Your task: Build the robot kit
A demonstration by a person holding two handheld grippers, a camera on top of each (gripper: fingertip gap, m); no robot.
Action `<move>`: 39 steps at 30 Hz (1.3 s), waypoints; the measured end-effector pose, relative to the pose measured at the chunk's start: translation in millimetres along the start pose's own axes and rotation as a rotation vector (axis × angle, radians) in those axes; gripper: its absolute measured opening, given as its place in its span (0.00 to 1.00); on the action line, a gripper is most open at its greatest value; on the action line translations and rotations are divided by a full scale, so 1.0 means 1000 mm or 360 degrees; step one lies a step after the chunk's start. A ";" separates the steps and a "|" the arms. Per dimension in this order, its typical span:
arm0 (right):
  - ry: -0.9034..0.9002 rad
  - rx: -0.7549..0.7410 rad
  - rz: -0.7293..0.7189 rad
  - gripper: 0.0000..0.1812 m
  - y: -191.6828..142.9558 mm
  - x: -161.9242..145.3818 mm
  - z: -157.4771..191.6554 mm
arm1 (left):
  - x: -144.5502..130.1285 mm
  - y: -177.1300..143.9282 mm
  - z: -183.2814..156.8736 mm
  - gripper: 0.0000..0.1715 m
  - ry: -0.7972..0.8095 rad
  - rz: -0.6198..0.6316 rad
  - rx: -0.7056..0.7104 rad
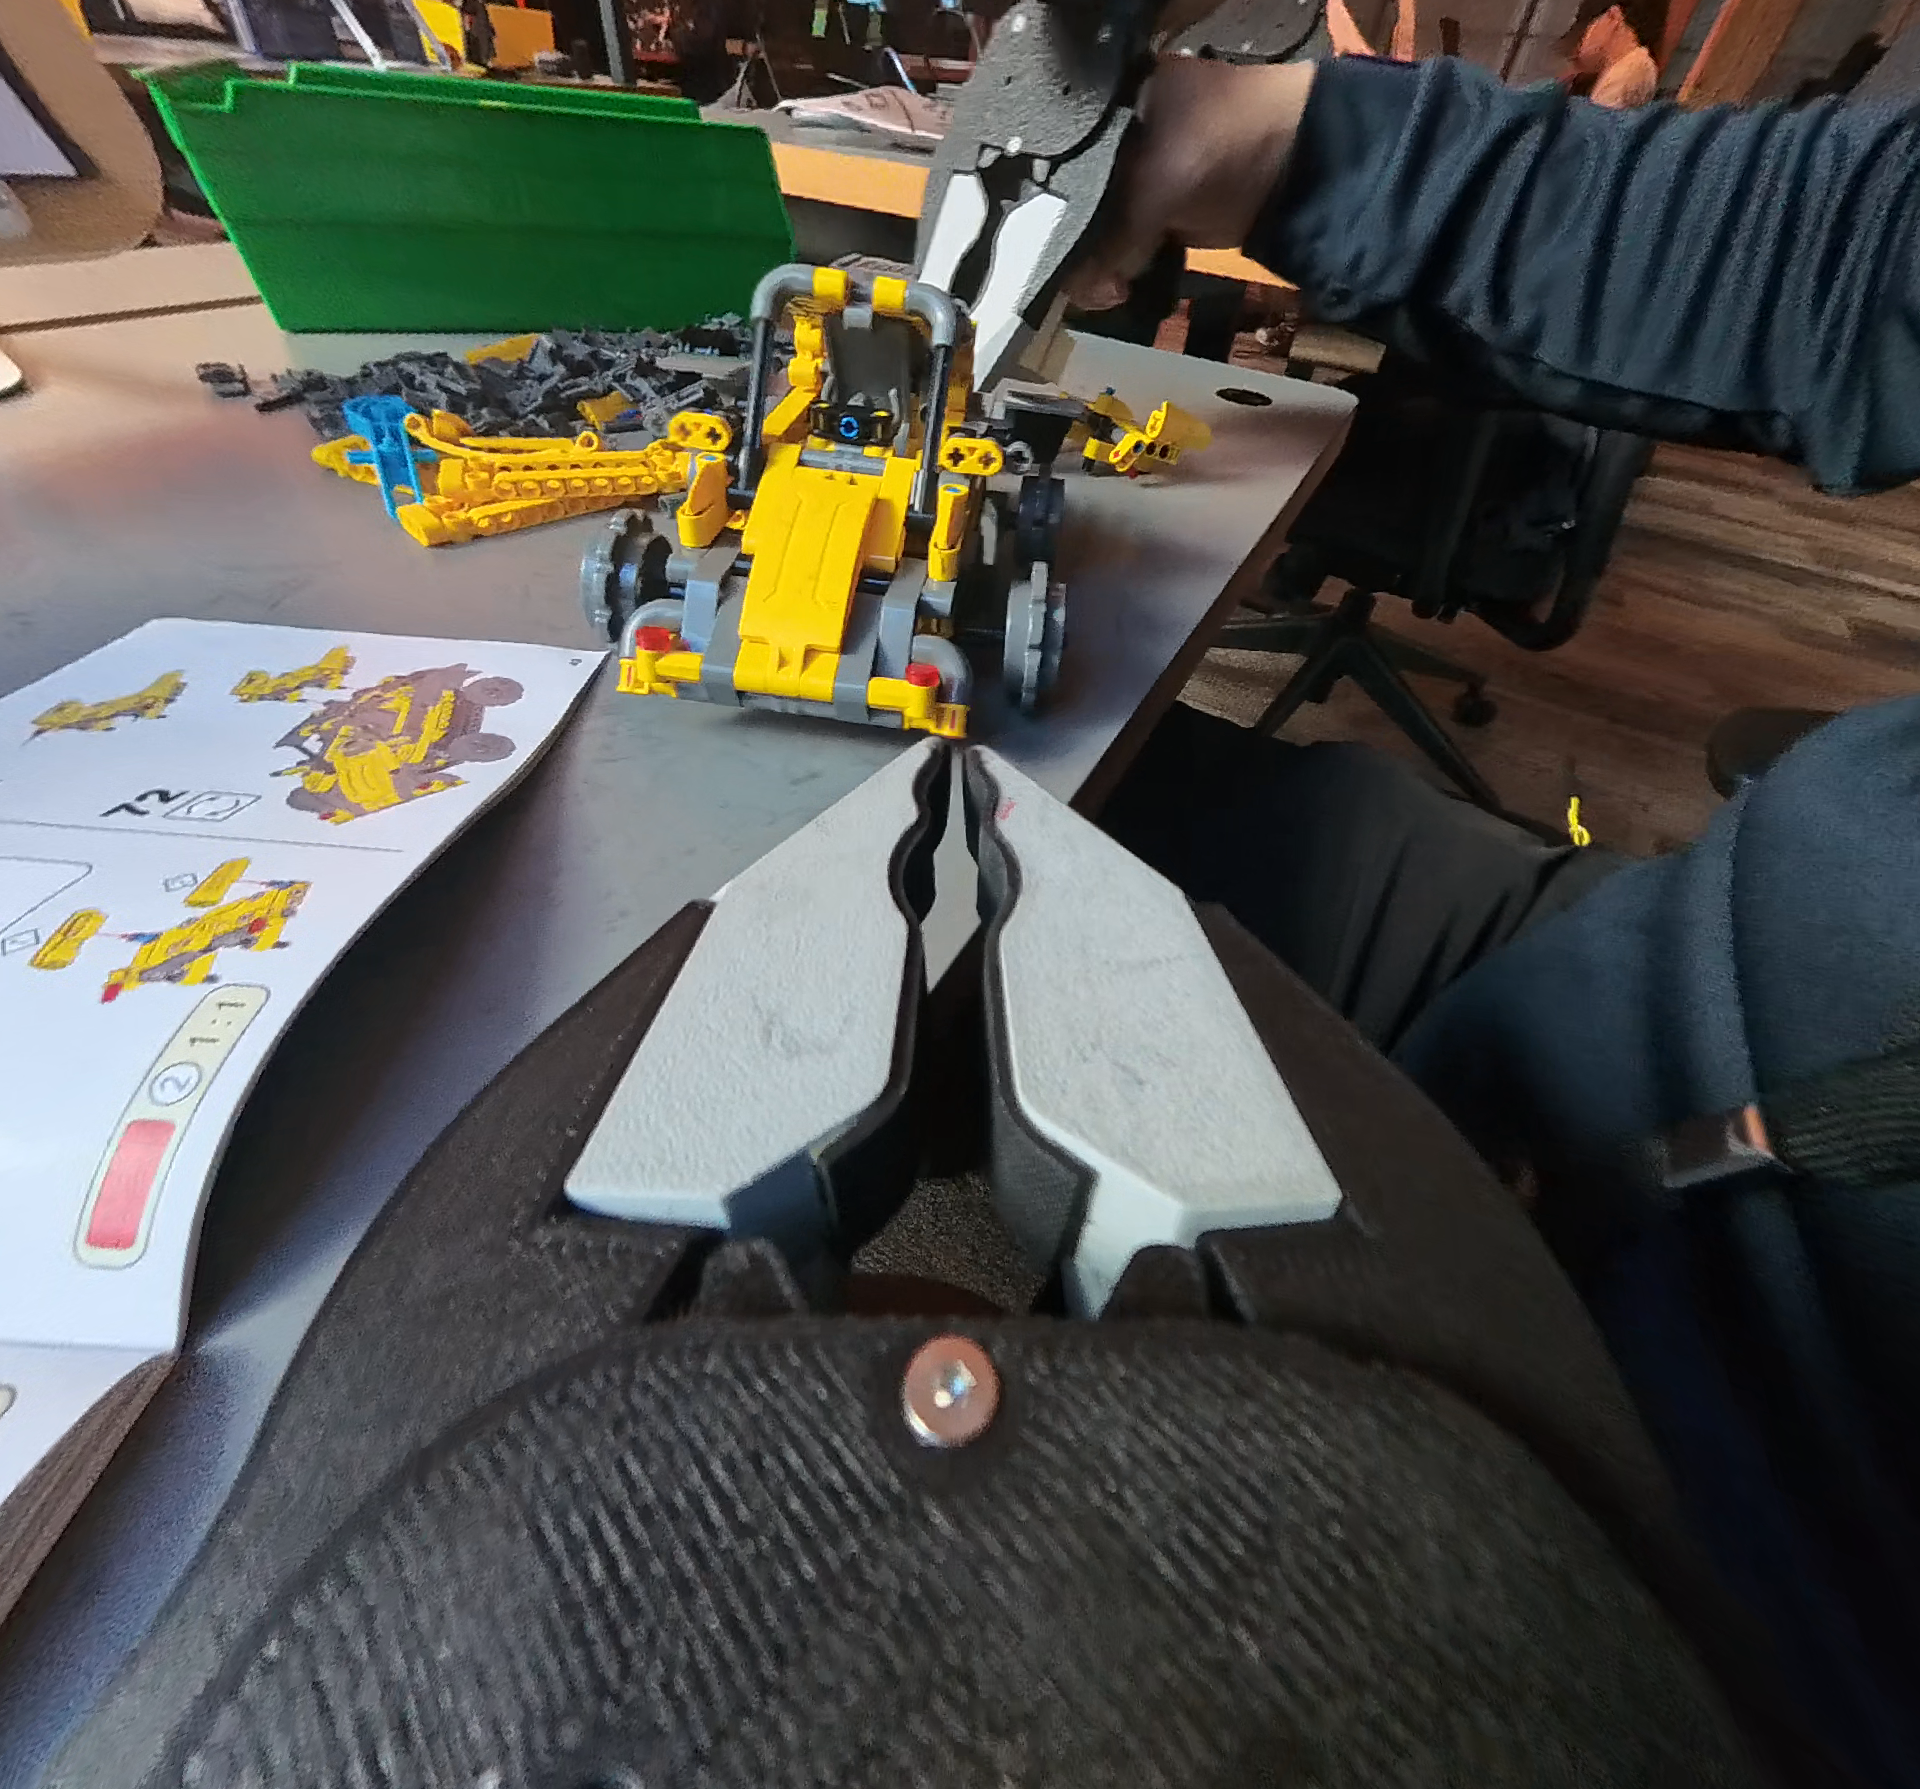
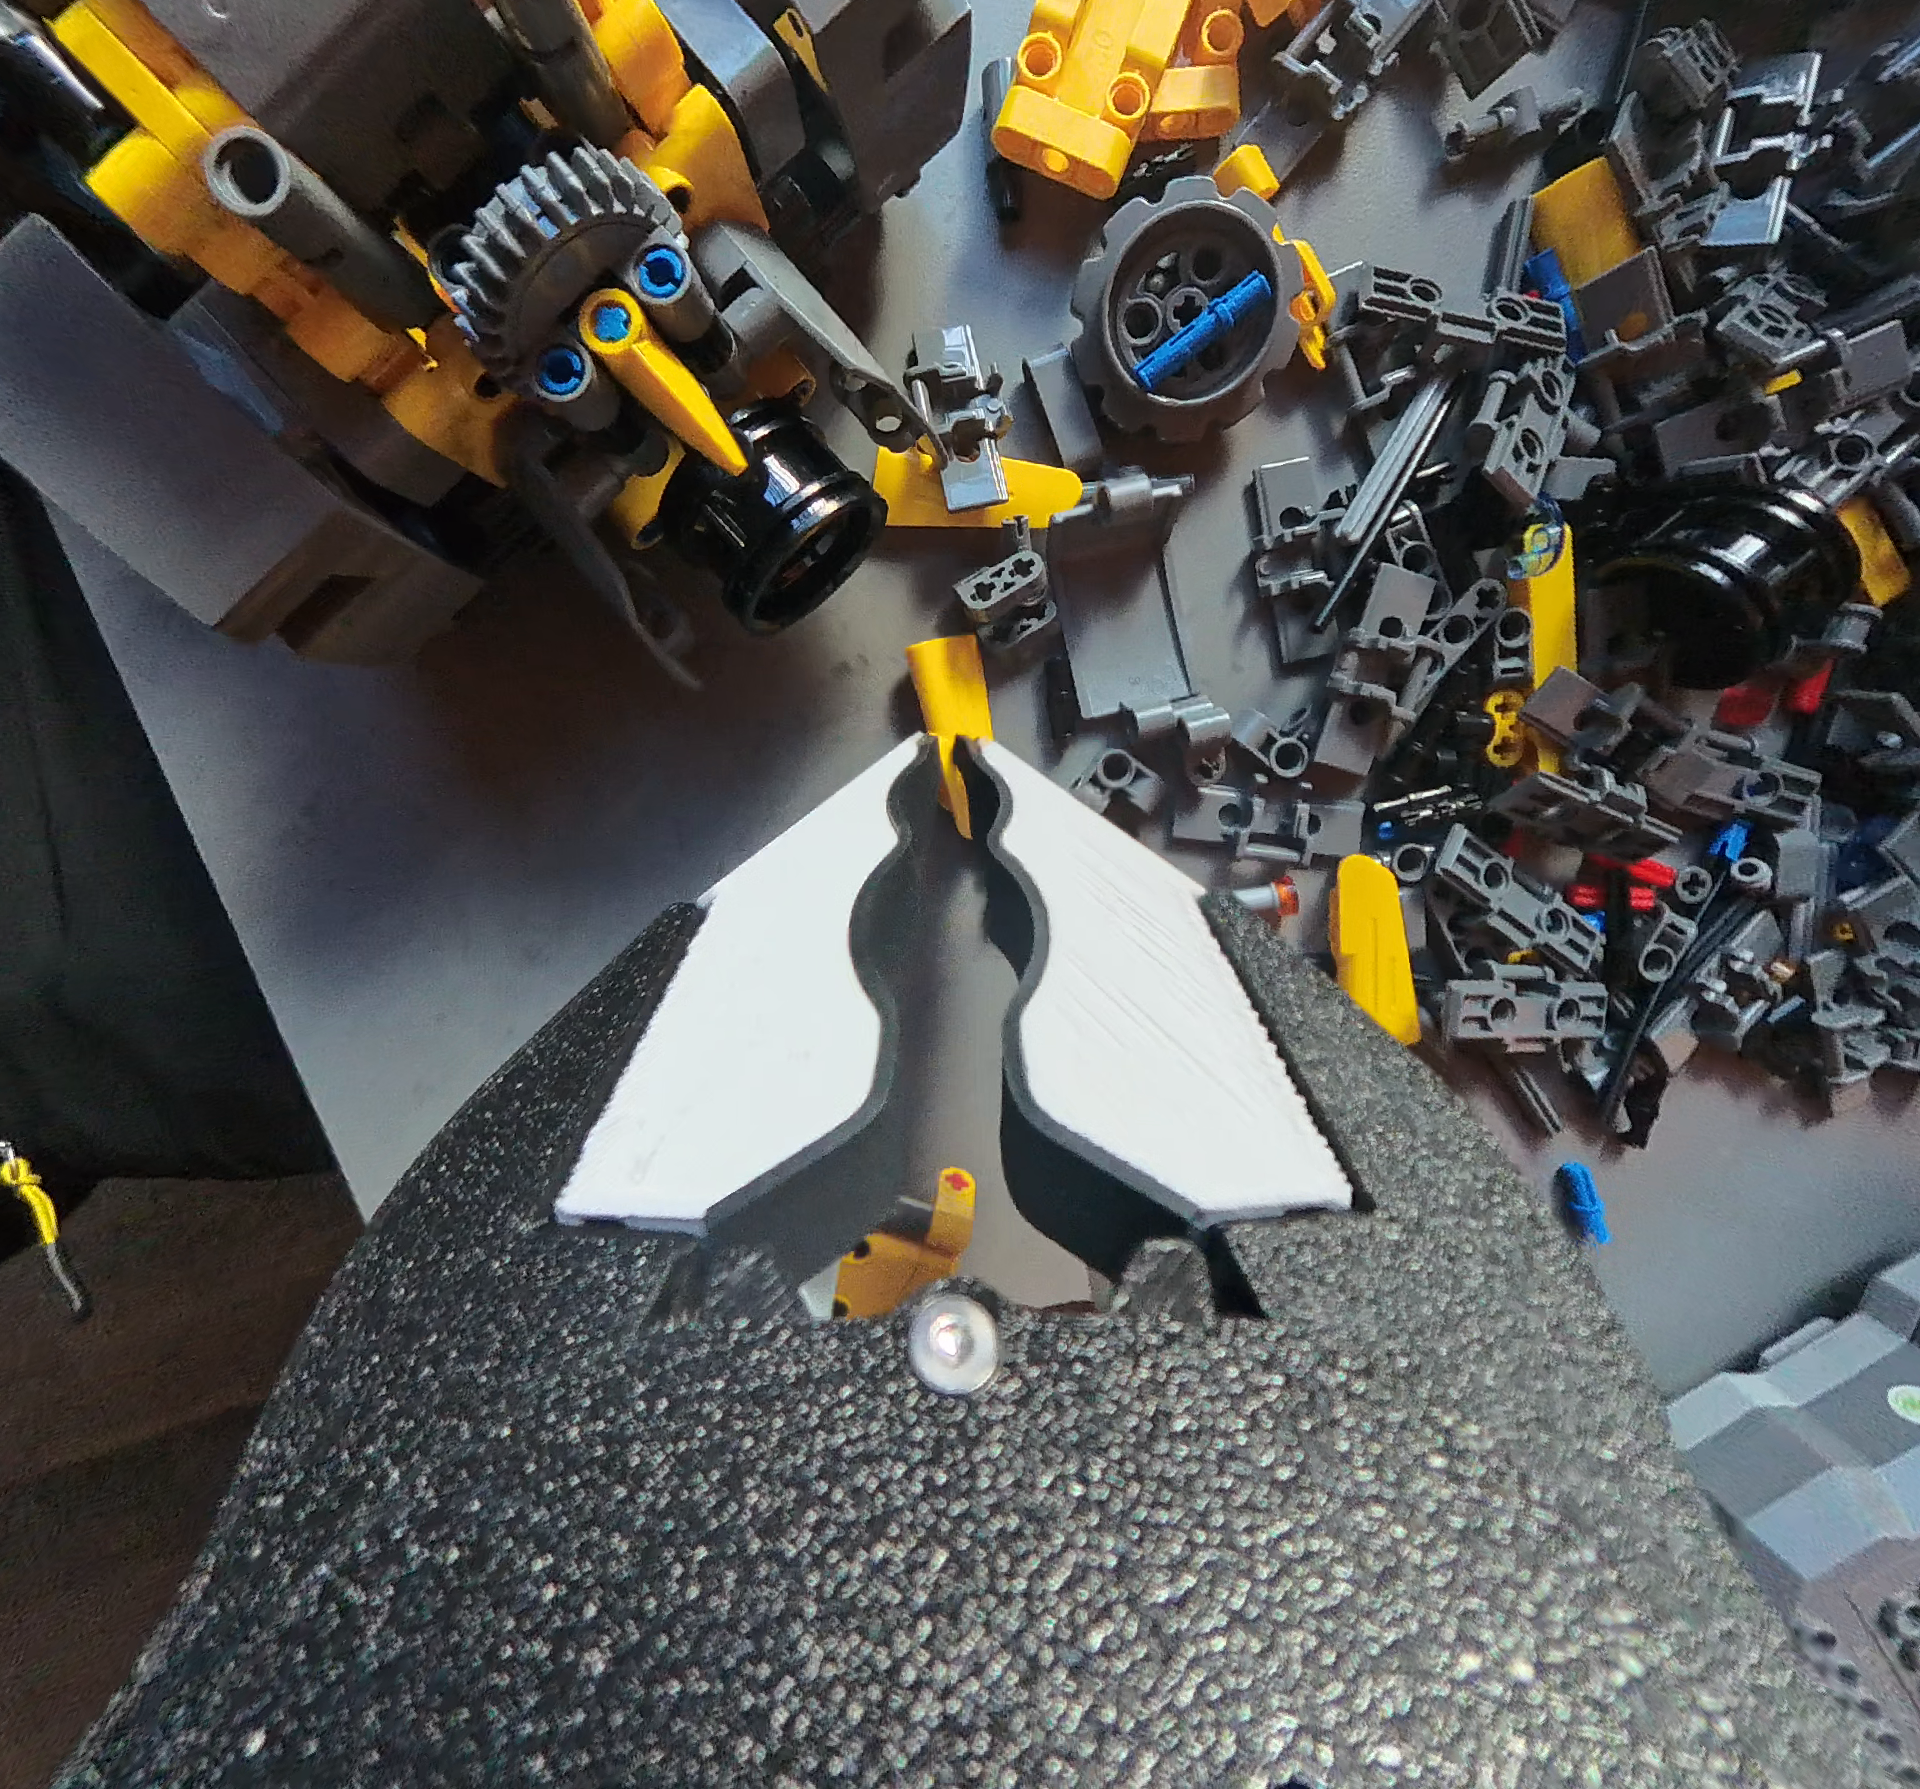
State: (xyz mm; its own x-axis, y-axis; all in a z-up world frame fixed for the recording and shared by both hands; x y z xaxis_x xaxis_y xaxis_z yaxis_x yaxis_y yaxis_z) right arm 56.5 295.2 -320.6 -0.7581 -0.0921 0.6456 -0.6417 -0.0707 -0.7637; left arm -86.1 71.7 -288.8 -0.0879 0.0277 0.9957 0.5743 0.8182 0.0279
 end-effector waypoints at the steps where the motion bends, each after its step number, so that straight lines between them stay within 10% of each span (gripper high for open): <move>1: 0.0009 -0.0011 0.0003 0.04 0.000 -0.001 0.000 | 0.000 0.000 0.002 0.00 -0.0028 0.0003 0.0008; 39: 0.0112 -0.0026 -0.0083 0.01 -0.007 -0.007 0.000 | -0.012 0.001 0.009 0.00 0.0000 0.0107 0.0088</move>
State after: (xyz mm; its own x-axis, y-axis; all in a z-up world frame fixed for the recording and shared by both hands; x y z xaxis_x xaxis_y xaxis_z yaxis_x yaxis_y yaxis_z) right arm 66.3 296.1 -320.3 -0.7297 -0.0189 0.6835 -0.6817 -0.0573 -0.7294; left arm -91.9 77.6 -301.2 -0.0509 0.0836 0.9952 0.5332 0.8449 -0.0437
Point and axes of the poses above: each gripper's, where its closed fingertips meet, y out along the fingers, x out of its top, z = x × y across the jaws, the point moved 1 cm from there along -y, back along the fingers, and after that the axes turned 12 degrees about -z, right-handed, at the moved point
